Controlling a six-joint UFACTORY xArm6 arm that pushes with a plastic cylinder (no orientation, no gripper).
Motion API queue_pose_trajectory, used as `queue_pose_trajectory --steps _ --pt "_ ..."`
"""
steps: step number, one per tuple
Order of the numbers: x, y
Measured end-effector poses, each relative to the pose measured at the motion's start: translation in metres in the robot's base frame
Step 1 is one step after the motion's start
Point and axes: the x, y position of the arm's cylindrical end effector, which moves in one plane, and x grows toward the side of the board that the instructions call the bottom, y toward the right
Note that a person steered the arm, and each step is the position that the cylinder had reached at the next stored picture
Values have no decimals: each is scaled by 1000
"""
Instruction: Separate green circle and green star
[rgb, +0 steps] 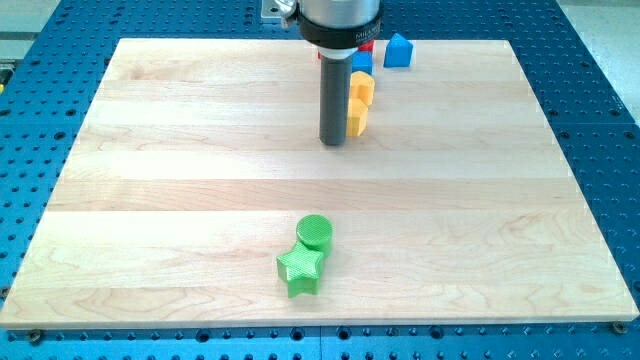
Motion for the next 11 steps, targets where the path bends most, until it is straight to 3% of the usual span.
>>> queue_pose_trajectory --steps 3,5,6,8,11 --pt "-4 19" --pt "155 63" --pt "226 33" --pt "225 -16" --pt "157 -20"
